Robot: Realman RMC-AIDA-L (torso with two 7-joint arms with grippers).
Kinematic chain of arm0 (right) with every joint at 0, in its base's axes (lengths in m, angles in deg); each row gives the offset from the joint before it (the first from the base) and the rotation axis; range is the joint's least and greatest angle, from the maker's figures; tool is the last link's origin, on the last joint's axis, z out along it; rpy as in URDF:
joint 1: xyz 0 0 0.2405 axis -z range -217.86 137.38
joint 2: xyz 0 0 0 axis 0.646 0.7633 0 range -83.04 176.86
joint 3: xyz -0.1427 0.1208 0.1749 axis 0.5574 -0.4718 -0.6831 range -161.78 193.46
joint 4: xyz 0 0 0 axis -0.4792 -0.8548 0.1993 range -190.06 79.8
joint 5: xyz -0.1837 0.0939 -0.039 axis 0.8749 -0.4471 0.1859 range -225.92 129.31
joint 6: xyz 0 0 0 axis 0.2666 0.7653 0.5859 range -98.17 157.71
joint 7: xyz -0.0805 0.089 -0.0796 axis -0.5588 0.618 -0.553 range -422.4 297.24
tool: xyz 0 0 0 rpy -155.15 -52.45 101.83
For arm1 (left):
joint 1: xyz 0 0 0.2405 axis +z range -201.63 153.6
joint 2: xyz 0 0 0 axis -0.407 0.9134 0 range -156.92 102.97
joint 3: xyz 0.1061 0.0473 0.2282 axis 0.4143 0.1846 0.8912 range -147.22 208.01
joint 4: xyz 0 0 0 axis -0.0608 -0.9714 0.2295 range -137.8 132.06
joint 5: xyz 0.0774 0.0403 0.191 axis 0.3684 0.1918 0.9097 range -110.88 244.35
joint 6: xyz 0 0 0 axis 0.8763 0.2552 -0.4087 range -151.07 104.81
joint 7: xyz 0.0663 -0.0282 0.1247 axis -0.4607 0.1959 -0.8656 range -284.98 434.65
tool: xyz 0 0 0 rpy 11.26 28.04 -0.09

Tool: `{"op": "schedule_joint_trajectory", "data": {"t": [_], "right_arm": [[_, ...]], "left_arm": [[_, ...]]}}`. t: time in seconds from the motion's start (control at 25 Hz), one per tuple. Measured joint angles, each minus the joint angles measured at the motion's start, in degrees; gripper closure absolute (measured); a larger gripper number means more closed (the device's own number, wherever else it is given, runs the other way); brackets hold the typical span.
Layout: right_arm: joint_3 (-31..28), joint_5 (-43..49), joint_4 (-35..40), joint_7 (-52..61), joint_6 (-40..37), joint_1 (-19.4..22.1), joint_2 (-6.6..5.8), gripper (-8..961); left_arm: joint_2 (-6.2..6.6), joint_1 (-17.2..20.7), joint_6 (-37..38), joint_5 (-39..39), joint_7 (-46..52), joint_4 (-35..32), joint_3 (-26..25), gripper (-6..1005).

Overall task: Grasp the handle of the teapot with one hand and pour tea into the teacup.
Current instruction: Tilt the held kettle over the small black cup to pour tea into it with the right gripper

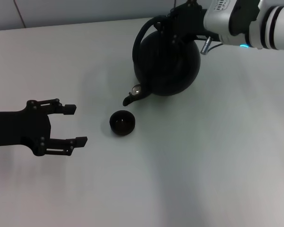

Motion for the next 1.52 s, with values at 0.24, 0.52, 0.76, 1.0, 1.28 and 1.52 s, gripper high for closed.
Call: {"op": "schedule_joint_trajectory", "data": {"t": [0.24, 0.52, 0.76, 1.0, 1.28, 1.52], "right_arm": [[1.5, 0.7, 0.5, 0.0, 0.6, -0.7, -0.07, 853], [3.1, 2.0, 1.6, 0.0, 0.6, -1.3, -0.03, 854], [4.1, 2.5, 2.5, 0.0, 0.6, -1.5, -0.02, 854], [5.2, 3.9, 3.7, 0.3, 0.6, -1.3, 0.07, 854], [6.4, 4.4, 4.0, 0.4, 0.6, -1.2, 0.07, 855], [6.5, 4.4, 4.0, 0.2, 0.6, -1.1, 0.07, 856]], "left_arm": [[0.0, 0.2, 0.0, 0.0, 0.0, 0.0, -0.1, 139], [0.04, 0.3, -0.1, 0.0, -0.2, -0.1, -0.2, 139], [0.2, 0.2, -0.2, 0.0, -0.2, -0.1, -0.2, 139], [0.43, 0.2, -0.1, 0.0, -0.2, -0.2, -0.2, 139], [0.45, 0.3, -0.2, 0.0, -0.3, -0.2, -0.2, 139], [0.51, 0.4, -0.2, 0.0, -0.3, -0.2, -0.2, 139]]}}
